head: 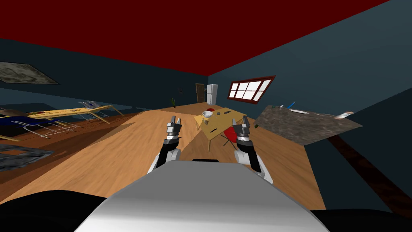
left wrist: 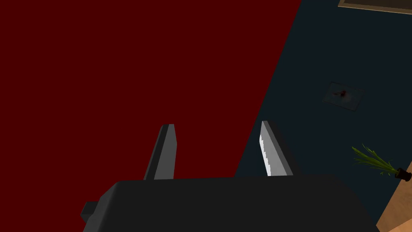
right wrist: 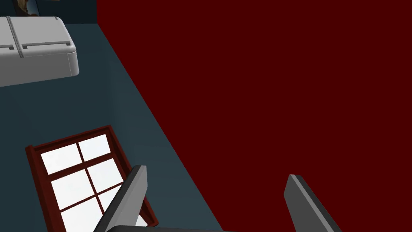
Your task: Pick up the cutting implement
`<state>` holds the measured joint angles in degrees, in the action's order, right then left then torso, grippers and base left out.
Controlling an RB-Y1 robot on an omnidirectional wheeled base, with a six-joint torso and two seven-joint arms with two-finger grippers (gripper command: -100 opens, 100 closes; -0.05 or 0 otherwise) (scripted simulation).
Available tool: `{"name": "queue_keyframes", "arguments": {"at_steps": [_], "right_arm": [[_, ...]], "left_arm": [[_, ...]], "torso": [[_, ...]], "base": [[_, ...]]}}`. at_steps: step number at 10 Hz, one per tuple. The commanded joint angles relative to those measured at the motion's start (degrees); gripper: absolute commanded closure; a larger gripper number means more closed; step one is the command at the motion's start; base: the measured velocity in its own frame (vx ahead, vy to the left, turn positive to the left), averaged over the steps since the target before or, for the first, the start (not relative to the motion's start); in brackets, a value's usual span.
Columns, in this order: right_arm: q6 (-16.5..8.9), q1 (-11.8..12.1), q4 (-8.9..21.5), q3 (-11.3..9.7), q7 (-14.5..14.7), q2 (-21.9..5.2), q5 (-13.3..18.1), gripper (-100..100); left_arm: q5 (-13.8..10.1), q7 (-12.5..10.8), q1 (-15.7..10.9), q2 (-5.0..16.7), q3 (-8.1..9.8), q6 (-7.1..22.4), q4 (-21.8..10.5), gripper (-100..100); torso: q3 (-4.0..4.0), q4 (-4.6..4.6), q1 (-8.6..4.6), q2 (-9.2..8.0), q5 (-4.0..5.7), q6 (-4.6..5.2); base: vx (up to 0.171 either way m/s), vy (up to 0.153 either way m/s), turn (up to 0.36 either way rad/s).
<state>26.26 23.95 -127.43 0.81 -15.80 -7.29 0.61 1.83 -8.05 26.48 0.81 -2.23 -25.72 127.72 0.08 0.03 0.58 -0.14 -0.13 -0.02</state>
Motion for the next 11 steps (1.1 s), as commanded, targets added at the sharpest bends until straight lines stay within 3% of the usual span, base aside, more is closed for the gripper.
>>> {"name": "queue_keyframes", "arguments": {"at_steps": [1, 2, 6, 7, 8, 9, 10, 11], "right_arm": [[-2.4, -0.6, 1.2, -0.5, -2.9, -1.8, -0.6, -100], [-2.4, -0.6, 1.2, -0.5, -3.5, -1.8, -0.6, -100], [-8.3, -2.6, 4.6, -0.8, -10.4, -5.1, -2.2, -100], [-8.3, -2.6, 4.6, -0.8, -11.2, -5.1, -2.2, -100], [-10.6, -3.3, 6.0, -0.7, -13.3, -6.1, -2.8, -100], [-10.6, -3.3, 6.0, -0.7, -14.1, -6.1, -2.8, -100], [-13.0, -4.1, 7.6, -0.5, -16.2, -7.2, -3.5, -100], [-13.0, -4.1, 7.6, -0.5, -17.2, -7.2, -3.5, -100]], "left_arm": [[0.0, 0.0, 0.0, 0.0, 0.0, 0.0, 0.0, 0], [0.0, 0.0, 0.0, 0.0, 0.0, 0.0, 0.0, 0], [0.0, 0.0, 0.0, 0.0, 0.01, 0.0, 0.0, 0], [0.0, 0.0, 0.0, 0.0, 0.0, 0.0, 0.0, 0], [0.0, 0.0, 0.0, 0.0, 0.01, 0.0, 0.0, 0], [0.0, 0.0, 0.0, 0.0, 0.01, 0.0, 0.0, 0], [0.0, 0.0, 0.0, 0.0, 0.01, 0.0, 0.0, 0], [0.0, 0.0, 0.0, 0.0, 0.01, 0.0, 0.0, 0]], "torso": [[0.0, 0.0, 0.0, 0.0, 0.0, 0.0], [-0.03, -0.01, 0.17, 0.04, -0.04, -0.01], [-0.02, -0.01, -0.12, 0.03, 0.01, 0.03], [-0.04, -0.02, -0.15, 0.07, 0.03, 0.01], [-0.05, -0.02, -0.22, 0.08, 0.03, 0.03], [-0.07, -0.03, -0.16, 0.13, 0.03, 0.0], [-0.07, -0.03, -0.23, 0.11, 0.03, 0.04], [-0.04, -0.02, -0.16, 0.06, 0.03, 0.01]], "base": [[-0.019, 0.205, 0.155], [-0.024, 0.162, 0.04], [-0.024, 0.132, 0.106], [-0.003, 0.096, 0.063], [0.008, 0.12, 0.132], [0.005, 0.097, 0.061], [-0.014, 0.119, 0.137], [-0.009, 0.104, 0.051]]}}
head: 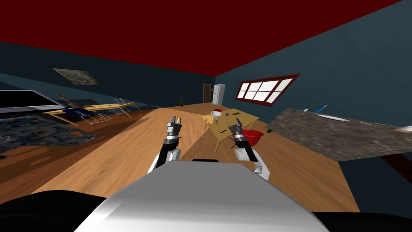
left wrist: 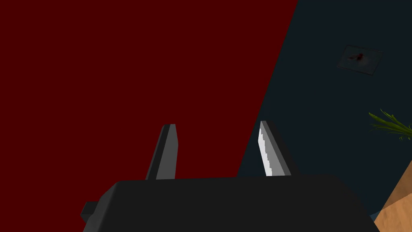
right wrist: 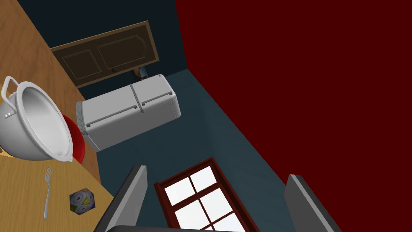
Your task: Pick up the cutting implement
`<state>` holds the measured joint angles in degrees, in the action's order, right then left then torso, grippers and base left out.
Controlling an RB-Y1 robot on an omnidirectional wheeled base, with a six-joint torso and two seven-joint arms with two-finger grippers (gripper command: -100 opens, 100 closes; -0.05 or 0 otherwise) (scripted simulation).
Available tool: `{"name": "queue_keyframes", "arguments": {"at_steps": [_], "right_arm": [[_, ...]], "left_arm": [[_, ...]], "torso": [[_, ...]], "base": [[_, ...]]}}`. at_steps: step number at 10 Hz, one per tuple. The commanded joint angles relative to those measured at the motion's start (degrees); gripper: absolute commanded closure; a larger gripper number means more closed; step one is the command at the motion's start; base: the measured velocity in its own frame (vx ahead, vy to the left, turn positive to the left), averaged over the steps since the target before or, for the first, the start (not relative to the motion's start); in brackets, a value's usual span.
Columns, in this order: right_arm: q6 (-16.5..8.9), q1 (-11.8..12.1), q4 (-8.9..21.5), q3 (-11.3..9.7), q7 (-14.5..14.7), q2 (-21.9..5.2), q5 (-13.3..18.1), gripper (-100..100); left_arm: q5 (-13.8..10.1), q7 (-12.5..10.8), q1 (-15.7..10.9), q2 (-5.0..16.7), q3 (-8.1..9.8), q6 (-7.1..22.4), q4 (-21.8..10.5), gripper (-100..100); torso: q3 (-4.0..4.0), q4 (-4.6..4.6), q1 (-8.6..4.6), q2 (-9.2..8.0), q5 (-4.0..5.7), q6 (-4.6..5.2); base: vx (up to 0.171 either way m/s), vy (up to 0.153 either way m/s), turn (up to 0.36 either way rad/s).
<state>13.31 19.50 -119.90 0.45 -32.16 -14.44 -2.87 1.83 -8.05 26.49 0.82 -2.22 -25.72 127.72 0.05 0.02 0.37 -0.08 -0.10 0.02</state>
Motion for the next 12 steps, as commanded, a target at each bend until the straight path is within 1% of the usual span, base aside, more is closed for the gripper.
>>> {"name": "queue_keyframes", "arguments": {"at_steps": [1, 2, 3, 4, 5, 6, 7, 8, 9, 10, 11, 12], "right_arm": [[-2.7, -0.5, 1.8, 0.1, -2.9, -1.0, -0.7, -100], [-2.7, -0.5, 1.8, 0.1, -4.1, -1.0, -0.7, -100], [-4.7, -1.3, 3.7, 0.5, -6.1, -1.9, -1.5, -100], [-5.5, -1.3, 3.7, 0.5, -7.5, -1.9, -1.5, -100], [-7.3, -2.1, 5.8, 1.0, -9.1, -2.8, -2.3, -100], [-8.4, -2.1, 5.8, 1.0, -10.7, -2.8, -2.3, -100], [-10.4, -3.0, 8.0, 1.6, -12.3, -3.7, -3.1, -100], [-11.4, -3.0, 8.0, 1.6, -13.9, -3.7, -3.1, -100], [-11.4, -3.0, 8.0, 1.6, -14.5, -3.7, -3.1, -100], [-14.1, -3.8, 10.3, 2.4, -16.8, -4.6, -4.0, -100], [-14.5, -3.8, 10.3, 2.4, -18.2, -4.6, -4.0, -100], [-17.0, -4.6, 12.2, 3.2, -19.9, -5.4, -4.9, -100]], "left_arm": [[0.0, 0.0, 0.0, 0.0, 0.0, 0.0, 0.0, 0], [0.0, 0.0, 0.0, 0.0, -0.01, 0.0, 0.0, 0], [0.0, 0.0, 0.0, 0.0, 0.0, 0.0, 0.0, 0], [0.0, 0.0, 0.0, 0.0, 0.0, 0.0, 0.0, 0], [0.0, 0.0, 0.0, 0.0, 0.0, 0.0, 0.0, 0], [0.0, 0.0, 0.0, 0.0, 0.0, 0.0, 0.0, 0], [0.0, 0.0, 0.0, 0.0, 0.0, 0.0, 0.0, 0], [0.0, 0.0, 0.0, 0.0, 0.0, 0.0, 0.0, 0], [0.0, 0.0, 0.0, 0.0, 0.0, 0.0, 0.0, 0], [0.0, 0.0, 0.0, 0.0, 0.01, 0.0, 0.0, 0], [0.0, 0.0, 0.0, 0.0, 0.0, 0.0, 0.0, 0], [0.0, 0.0, 0.0, 0.0, 0.01, 0.0, 0.0, 0]], "torso": [[0.0, 0.0, 0.0, 0.0, 0.0, 0.0], [-0.03, -0.01, 0.09, 0.06, -0.01, -0.03], [-0.05, -0.02, 0.01, 0.08, -0.01, 0.0], [-0.04, -0.02, 0.02, 0.07, 0.0, -0.02], [-0.06, -0.02, -0.07, 0.1, 0.01, 0.0], [-0.07, -0.03, 0.01, 0.12, 0.01, -0.02], [-0.07, -0.03, -0.05, 0.12, 0.0, 0.01], [-0.1, -0.04, 0.01, 0.18, 0.0, -0.02], [-0.09, -0.03, -0.05, 0.14, 0.0, 0.01], [-0.04, -0.02, -0.22, 0.07, 0.04, 0.02], [-0.06, -0.02, -0.2, 0.1, 0.05, -0.01], [-0.07, -0.03, -0.16, 0.12, 0.03, 0.01]], "base": [[0.01, 0.136, 0.115], [0.02, 0.106, 0.061], [0.011, 0.105, 0.114], [0.024, 0.085, 0.07], [0.025, 0.114, 0.128], [0.029, 0.093, 0.065], [0.051, 0.112, 0.137], [0.036, 0.094, 0.055], [0.013, 0.037, -0.019], [0.03, 0.056, 0.15], [0.039, 0.067, 0.058], [0.055, 0.105, 0.105]]}}
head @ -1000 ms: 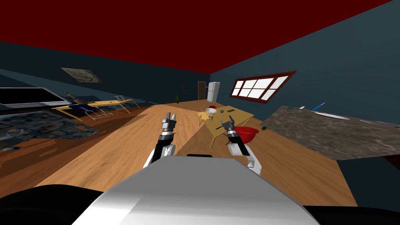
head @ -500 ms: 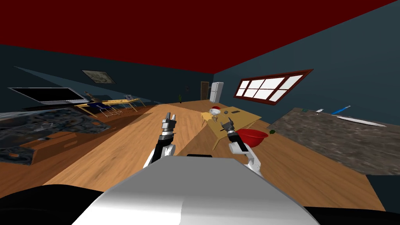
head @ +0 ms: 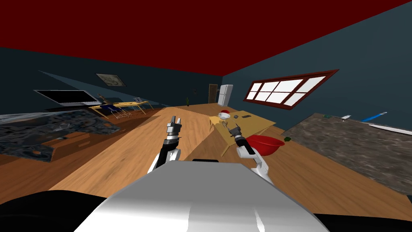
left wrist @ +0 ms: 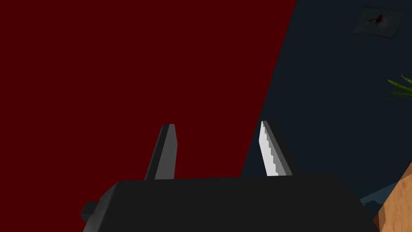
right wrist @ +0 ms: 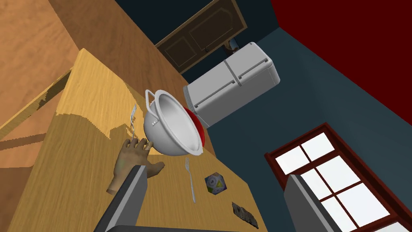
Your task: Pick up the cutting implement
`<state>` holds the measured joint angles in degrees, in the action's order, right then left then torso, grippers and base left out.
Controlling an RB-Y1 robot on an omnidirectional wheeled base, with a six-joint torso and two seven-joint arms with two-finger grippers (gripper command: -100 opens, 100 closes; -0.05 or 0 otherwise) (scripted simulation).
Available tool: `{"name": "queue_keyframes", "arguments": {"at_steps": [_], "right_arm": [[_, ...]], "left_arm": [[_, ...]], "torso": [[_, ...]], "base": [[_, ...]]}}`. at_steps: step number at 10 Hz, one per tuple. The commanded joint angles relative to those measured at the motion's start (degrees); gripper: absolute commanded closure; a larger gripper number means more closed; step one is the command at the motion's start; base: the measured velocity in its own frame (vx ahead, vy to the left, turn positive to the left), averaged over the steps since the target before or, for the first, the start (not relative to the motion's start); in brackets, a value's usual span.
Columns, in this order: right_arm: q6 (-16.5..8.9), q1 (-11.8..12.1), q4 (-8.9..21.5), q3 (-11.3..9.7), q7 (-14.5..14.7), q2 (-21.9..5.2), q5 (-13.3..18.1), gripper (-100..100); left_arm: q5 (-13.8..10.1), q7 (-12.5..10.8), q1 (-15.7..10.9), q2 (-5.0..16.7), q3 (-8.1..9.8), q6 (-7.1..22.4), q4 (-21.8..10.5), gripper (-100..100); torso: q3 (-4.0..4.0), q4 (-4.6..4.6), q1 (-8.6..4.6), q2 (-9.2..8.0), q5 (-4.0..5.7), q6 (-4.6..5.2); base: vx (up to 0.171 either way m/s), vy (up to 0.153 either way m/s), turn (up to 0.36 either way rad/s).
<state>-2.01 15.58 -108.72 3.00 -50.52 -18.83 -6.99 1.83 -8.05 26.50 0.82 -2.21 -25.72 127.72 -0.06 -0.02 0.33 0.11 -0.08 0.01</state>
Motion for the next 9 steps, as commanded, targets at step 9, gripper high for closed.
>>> {"name": "queue_keyframes", "arguments": {"at_steps": [9], "right_arm": [[-12.3, -3.2, 9.7, 4.1, -14.8, -3.5, -3.6, -100]], "left_arm": [[0.0, 0.0, 0.0, 0.0, 0.01, 0.0, 0.0, 0]], "torso": [[0.01, 0.0, -0.21, -0.01, 0.04, 0.02]], "base": [[0.05, 0.051, 0.058]]}}
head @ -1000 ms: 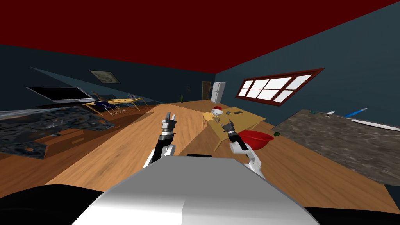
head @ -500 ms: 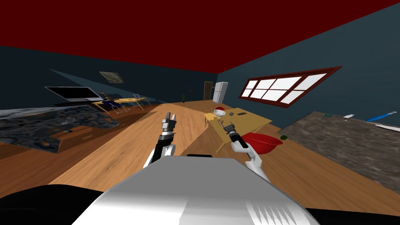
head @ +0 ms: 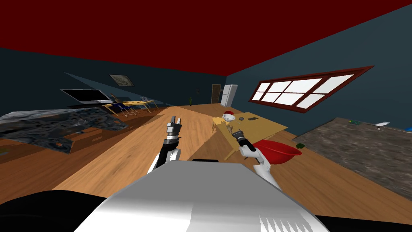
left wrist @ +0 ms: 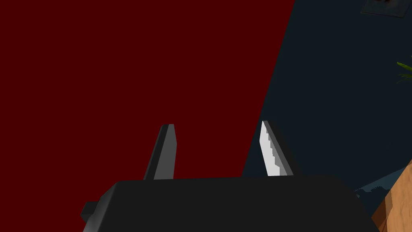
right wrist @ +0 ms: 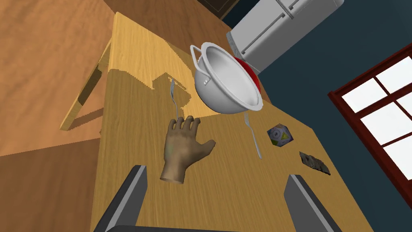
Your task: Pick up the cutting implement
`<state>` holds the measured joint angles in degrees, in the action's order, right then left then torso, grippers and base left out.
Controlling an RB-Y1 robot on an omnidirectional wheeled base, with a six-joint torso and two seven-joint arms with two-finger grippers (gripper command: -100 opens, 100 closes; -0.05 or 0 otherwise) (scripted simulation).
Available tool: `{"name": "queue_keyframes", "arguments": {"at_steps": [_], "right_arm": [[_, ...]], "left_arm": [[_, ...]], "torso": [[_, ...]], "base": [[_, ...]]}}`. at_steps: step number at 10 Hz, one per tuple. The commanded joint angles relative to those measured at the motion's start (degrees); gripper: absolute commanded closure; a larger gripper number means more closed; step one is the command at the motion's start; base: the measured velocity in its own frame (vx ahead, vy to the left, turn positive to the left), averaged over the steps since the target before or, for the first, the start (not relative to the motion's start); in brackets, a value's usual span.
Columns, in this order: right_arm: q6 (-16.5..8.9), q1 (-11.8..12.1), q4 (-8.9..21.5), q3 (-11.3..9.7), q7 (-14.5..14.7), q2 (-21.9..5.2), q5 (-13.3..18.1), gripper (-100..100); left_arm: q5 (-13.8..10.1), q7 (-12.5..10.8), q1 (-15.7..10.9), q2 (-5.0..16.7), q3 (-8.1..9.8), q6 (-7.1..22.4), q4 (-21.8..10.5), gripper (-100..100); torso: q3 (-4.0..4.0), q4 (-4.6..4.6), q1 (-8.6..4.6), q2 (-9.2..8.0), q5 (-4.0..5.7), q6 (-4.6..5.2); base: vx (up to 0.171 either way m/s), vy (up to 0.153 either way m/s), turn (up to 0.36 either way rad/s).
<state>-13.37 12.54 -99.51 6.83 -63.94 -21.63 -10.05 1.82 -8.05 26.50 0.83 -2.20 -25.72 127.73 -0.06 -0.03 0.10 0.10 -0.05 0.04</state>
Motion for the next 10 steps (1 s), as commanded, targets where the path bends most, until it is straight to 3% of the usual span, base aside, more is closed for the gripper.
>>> {"name": "queue_keyframes", "arguments": {"at_steps": [1, 3, 6, 8, 9, 10], "right_arm": [[-2.9, -0.9, 2.9, 1.6, -2.9, -1.4, -1.4, -100], [-4.4, -0.9, 3.3, 1.6, -5.1, -1.4, -1.4, -100], [-9.1, -2.4, 8.9, 4.7, -10.5, -2.7, -3.3, -100], [-11.2, -2.4, 9.3, 4.7, -12.4, -2.7, -3.3, -100], [-13.1, -3.0, 12.3, 6.3, -14.7, -3.2, -4.3, -100], [-14.5, -3.0, 12.3, 6.3, -15.9, -3.2, -4.3, -100]], "left_arm": [[0.0, 0.0, 0.0, 0.0, 0.0, 0.0, 0.0, 0], [0.0, 0.0, 0.0, 0.0, 0.0, 0.0, 0.0, 0], [0.0, 0.0, 0.0, 0.0, 0.0, 0.0, 0.0, 0], [0.0, 0.0, 0.0, 0.0, 0.0, 0.0, 0.0, 0], [0.0, 0.0, 0.0, 0.0, 0.01, 0.0, 0.0, 0], [0.0, 0.0, 0.0, 0.0, 0.0, 0.0, 0.0, 0]], "torso": [[0.0, 0.0, 0.0, 0.0, 0.0, 0.0], [-0.02, -0.01, -0.01, 0.04, 0.0, 0.01], [-0.01, 0.0, -0.07, 0.02, 0.02, 0.01], [-0.06, -0.03, -0.11, 0.09, 0.02, 0.02], [0.03, 0.01, -0.13, -0.06, 0.03, 0.03], [0.03, 0.01, -0.15, -0.04, 0.03, 0.02]], "base": [[0.078, 0.05, 0.109], [0.05, 0.022, 0.02], [0.074, 0.022, 0.072], [0.058, 0.006, 0.021], [0.056, -0.001, 0.079], [0.06, -0.002, 0.038]]}}
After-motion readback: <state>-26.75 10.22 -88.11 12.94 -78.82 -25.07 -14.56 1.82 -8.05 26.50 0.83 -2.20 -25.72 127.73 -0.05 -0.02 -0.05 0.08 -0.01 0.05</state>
